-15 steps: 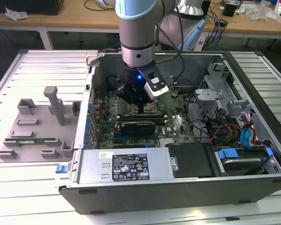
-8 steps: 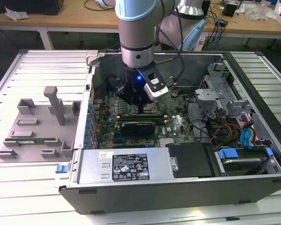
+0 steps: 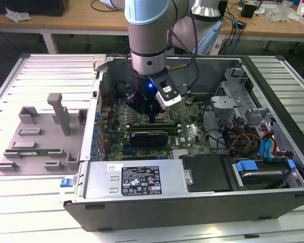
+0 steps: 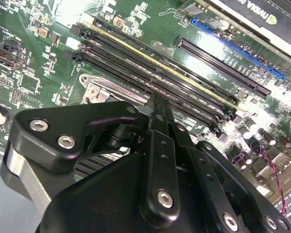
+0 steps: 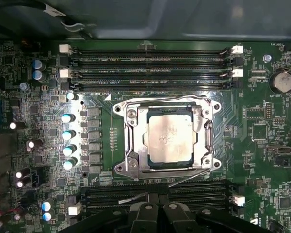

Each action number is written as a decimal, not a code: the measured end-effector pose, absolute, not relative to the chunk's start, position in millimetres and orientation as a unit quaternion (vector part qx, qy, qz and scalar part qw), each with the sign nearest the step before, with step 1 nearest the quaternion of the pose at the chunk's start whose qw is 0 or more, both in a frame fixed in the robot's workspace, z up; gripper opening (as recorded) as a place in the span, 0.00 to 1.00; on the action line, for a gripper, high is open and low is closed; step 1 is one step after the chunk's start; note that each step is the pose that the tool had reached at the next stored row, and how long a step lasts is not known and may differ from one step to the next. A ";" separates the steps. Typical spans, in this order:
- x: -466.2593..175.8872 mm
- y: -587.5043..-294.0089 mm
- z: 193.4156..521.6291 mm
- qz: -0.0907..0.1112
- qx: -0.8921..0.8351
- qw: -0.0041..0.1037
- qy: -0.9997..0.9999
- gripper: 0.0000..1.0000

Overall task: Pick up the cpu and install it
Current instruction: 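Install the second cpu locking lever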

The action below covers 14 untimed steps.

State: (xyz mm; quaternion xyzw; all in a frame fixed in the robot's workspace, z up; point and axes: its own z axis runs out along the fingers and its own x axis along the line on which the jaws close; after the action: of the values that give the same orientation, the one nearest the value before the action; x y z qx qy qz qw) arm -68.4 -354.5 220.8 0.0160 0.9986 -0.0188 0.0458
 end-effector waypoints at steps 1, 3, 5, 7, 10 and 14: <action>-68.6 -354.5 220.1 -0.018 0.016 0.046 0.999 0.11; -69.1 -354.4 219.3 -0.016 0.016 0.046 0.999 0.11; -70.4 -354.4 218.9 -0.015 0.016 0.047 0.999 0.11; -73.2 -354.4 218.2 -0.014 0.016 0.048 0.999 0.11; -77.3 -354.5 217.1 -0.013 0.016 0.050 0.999 0.11; -81.8 -354.4 216.0 -0.011 0.016 0.051 0.998 0.11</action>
State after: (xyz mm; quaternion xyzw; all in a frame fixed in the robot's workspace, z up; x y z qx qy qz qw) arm -81.8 -354.4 216.0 0.0165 0.9985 -0.0114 0.0512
